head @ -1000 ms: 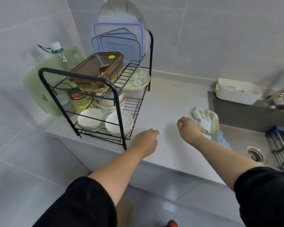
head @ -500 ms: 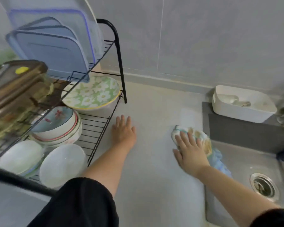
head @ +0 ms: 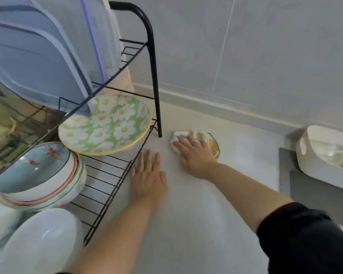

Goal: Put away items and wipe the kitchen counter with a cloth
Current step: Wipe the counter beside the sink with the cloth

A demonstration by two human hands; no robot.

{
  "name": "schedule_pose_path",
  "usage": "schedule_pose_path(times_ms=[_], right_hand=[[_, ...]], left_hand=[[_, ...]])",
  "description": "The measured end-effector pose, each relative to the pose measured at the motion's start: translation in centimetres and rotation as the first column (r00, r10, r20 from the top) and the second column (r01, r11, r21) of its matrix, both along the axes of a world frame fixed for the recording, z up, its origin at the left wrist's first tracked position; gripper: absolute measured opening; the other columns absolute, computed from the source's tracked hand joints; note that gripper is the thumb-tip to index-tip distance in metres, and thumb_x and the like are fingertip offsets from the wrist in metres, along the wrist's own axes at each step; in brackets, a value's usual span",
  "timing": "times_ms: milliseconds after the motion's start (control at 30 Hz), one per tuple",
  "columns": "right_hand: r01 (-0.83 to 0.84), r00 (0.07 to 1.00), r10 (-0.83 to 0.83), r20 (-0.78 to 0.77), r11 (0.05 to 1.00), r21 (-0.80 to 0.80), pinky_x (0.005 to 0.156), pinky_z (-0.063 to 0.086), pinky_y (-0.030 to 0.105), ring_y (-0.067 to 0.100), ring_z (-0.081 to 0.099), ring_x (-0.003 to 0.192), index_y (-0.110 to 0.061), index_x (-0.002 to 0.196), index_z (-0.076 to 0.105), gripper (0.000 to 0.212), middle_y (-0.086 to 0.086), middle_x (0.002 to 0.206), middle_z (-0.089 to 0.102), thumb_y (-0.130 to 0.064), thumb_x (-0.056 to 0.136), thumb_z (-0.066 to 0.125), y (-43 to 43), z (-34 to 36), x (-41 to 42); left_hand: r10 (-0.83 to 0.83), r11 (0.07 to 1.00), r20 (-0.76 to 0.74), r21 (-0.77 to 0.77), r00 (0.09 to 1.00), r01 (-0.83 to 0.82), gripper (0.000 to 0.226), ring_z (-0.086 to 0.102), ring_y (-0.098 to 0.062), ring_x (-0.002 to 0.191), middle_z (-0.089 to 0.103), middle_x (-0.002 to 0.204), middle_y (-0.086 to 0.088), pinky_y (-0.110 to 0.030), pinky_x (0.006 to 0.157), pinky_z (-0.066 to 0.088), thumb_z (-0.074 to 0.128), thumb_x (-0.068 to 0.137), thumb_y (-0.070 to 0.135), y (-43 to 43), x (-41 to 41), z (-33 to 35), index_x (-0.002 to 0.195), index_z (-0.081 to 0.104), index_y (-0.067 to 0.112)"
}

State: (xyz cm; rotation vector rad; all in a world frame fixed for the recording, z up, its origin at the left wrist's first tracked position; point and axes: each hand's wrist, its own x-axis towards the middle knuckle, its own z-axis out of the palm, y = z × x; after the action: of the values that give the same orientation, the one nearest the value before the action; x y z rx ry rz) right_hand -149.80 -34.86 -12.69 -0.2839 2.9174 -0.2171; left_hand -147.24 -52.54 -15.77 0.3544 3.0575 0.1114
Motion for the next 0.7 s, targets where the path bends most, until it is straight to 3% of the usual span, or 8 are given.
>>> schedule_pose_path(times_ms=[100,200,300,400,467,600,633,700], right_hand=[[0.049,0.998,-0.049,-0.029,0.999,0.001,0.116,-0.002,0.052,0.020,0.000,0.147,-0.027,0.152,0.010,0.054,-0.008,0.160,0.004,-0.029,0.100,0.024,-1.2,-0.5,-6.6],[0.067,0.996,-0.068,-0.058,0.998,-0.019,0.115,0.001,0.053,0.020,0.002,0.147,-0.028,0.151,0.015,0.051,-0.007,0.160,0.008,-0.029,0.100,0.023,-2.2,-0.5,-10.7],[0.118,0.989,-0.123,-0.082,0.991,-0.061,0.115,0.003,0.051,0.018,0.008,0.146,-0.028,0.149,0.022,0.051,-0.006,0.159,0.014,-0.031,0.098,0.028,-1.3,-0.9,-10.9],[0.326,0.937,-0.330,-0.111,0.944,-0.058,0.114,0.008,0.051,0.018,0.012,0.145,-0.024,0.148,0.024,0.054,-0.003,0.158,0.018,-0.033,0.095,0.033,4.3,-0.9,-7.5],[0.460,0.878,-0.461,-0.126,0.887,-0.038,0.115,0.009,0.051,0.018,0.012,0.145,-0.021,0.148,0.025,0.056,0.000,0.158,0.019,-0.033,0.094,0.033,9.1,-0.9,-3.8],[0.658,0.743,-0.660,-0.108,0.751,-0.057,0.113,0.007,0.058,0.023,0.013,0.145,-0.019,0.146,0.027,0.054,0.002,0.156,0.021,-0.033,0.094,0.031,11.1,-0.9,1.1],[0.657,0.748,-0.656,-0.103,0.754,-0.027,0.112,0.006,0.059,0.023,0.012,0.145,-0.019,0.146,0.026,0.054,0.001,0.156,0.021,-0.033,0.094,0.029,10.0,-0.8,1.1],[0.518,0.852,-0.509,-0.121,0.854,0.052,0.113,0.005,0.057,0.022,0.012,0.145,-0.021,0.148,0.024,0.059,0.000,0.157,0.021,-0.039,0.092,0.023,7.4,-0.8,0.5]], left_hand=[[-0.012,1.000,-0.059,0.020,0.998,0.013,0.062,0.044,-0.031,0.132,0.046,0.144,-0.011,-0.053,0.100,0.039,0.024,0.084,0.036,0.0,-0.5,-0.5,0.136,0.051,0.015],[-0.043,0.999,-0.094,0.002,0.995,0.043,0.059,0.052,-0.033,0.124,0.054,0.136,-0.012,-0.055,0.092,0.045,0.030,0.081,0.032,-0.1,-0.9,-0.4,0.129,0.058,0.013],[-0.030,0.999,-0.057,0.010,0.998,0.031,0.065,0.038,-0.030,0.137,0.041,0.148,-0.009,-0.053,0.104,0.035,0.018,0.084,0.036,-0.1,-0.8,-0.5,0.140,0.046,0.018],[-0.029,1.000,0.000,-0.002,1.000,0.029,0.076,0.007,-0.023,0.147,0.010,0.160,-0.003,-0.047,0.115,0.012,-0.005,0.081,0.042,-0.1,-0.7,-0.3,0.152,0.017,0.024],[-0.025,1.000,0.029,-0.003,0.999,0.025,0.071,-0.006,-0.020,0.147,-0.005,0.161,0.000,-0.043,0.117,0.002,-0.008,0.084,0.041,-0.1,-0.8,-0.2,0.153,0.002,0.026],[-0.024,1.000,0.019,0.019,1.000,0.024,0.068,-0.006,-0.020,0.147,-0.005,0.161,-0.001,-0.043,0.116,0.003,-0.002,0.086,0.039,-0.2,-0.6,0.1,0.152,0.002,0.026],[-0.026,0.999,0.019,0.021,0.999,0.025,0.073,-0.006,-0.020,0.147,-0.004,0.161,-0.001,-0.043,0.116,0.005,-0.007,0.082,0.040,-0.2,-0.6,0.2,0.152,0.002,0.026],[-0.033,0.999,0.021,0.021,0.999,0.033,0.079,-0.005,-0.020,0.147,-0.003,0.161,-0.001,-0.043,0.116,0.006,-0.012,0.076,0.041,-0.2,-0.6,0.1,0.152,0.003,0.027]])
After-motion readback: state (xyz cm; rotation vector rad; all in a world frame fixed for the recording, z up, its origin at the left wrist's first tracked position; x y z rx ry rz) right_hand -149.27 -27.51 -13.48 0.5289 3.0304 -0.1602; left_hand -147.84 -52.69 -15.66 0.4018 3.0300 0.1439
